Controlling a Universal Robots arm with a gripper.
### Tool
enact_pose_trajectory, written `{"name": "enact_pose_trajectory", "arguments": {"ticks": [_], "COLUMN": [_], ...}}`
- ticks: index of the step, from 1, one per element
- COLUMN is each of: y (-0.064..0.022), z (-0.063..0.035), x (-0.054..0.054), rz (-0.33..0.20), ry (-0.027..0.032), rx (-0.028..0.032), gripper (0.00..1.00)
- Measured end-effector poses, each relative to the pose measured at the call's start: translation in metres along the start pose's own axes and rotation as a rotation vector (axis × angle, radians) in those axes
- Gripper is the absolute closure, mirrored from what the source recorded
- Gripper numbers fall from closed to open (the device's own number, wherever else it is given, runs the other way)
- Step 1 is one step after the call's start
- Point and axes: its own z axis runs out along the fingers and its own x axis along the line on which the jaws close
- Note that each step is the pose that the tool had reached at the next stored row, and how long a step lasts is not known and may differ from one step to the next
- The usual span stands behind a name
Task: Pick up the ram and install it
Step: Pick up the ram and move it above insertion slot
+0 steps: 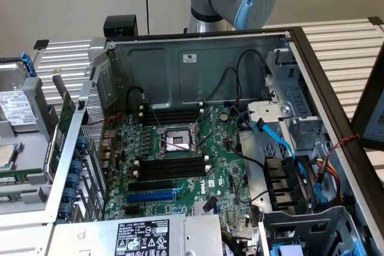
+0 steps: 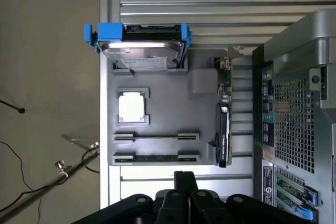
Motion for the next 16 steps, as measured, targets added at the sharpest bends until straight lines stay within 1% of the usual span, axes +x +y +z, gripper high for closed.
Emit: {"name": "enact_pose_trajectory", "arguments": {"ticks": [16], "y": [-0.0001], "z": [0.0008], "x": [0.0], "rz": [-0.291], "ry": [0.0154], "rx": [-0.0054], "gripper": [0.89]}}
